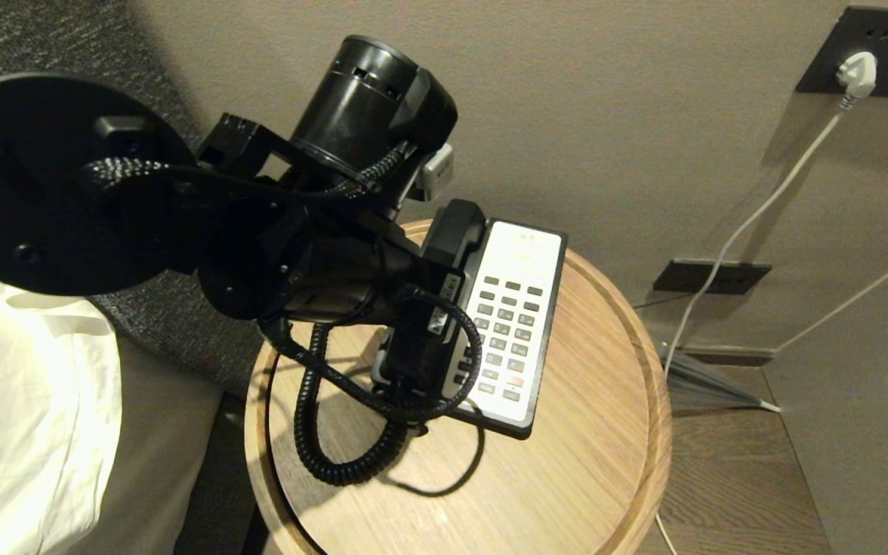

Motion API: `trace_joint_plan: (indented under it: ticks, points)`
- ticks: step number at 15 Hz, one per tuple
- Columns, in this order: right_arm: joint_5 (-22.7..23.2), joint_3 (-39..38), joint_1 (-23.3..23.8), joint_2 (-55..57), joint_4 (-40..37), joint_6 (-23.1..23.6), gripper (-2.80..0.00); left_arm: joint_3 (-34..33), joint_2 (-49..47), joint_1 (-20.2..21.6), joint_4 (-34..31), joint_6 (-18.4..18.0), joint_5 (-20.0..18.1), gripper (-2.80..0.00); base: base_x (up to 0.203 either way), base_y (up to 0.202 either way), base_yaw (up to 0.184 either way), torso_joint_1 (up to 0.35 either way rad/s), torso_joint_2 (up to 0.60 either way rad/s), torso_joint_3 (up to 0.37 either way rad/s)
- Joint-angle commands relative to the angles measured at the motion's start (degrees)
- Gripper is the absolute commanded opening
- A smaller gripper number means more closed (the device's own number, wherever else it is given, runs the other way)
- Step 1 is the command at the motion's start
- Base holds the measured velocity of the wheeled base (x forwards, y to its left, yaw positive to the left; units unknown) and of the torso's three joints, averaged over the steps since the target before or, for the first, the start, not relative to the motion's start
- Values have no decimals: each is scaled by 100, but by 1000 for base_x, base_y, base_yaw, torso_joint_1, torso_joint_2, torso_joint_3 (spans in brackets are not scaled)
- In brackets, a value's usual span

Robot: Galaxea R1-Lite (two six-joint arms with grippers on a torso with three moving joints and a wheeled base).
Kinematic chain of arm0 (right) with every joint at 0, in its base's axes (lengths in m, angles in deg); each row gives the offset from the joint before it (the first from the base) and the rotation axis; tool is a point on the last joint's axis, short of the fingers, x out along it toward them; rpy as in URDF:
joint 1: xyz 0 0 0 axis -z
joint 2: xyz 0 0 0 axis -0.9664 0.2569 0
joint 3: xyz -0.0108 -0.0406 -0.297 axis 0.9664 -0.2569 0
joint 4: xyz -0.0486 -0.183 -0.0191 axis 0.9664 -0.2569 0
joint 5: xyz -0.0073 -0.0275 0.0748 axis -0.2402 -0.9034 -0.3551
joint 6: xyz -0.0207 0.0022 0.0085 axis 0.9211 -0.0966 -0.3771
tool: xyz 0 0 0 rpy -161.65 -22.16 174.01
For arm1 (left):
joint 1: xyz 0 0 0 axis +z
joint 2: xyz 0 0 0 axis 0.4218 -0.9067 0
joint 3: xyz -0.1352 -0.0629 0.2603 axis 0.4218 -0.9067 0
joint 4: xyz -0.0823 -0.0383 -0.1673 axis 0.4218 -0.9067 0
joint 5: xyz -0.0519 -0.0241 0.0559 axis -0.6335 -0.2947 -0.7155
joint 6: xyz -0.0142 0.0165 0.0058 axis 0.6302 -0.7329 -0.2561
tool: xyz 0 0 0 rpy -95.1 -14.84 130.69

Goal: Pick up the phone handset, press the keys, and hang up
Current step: Pick up the desk phone handset

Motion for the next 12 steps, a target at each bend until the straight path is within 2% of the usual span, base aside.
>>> trace_joint_plan:
  ticks: [1, 12]
  points:
    - [0, -114, 0, -3, 3, 0, -280, 8, 27, -2, -21, 7, 15, -280, 0, 0, 0, 0, 0, 0]
    - [0, -114, 0, -3, 3, 0, -280, 43, 740, -37, -27, 41, 28, -280, 0, 0, 0, 0, 0, 0]
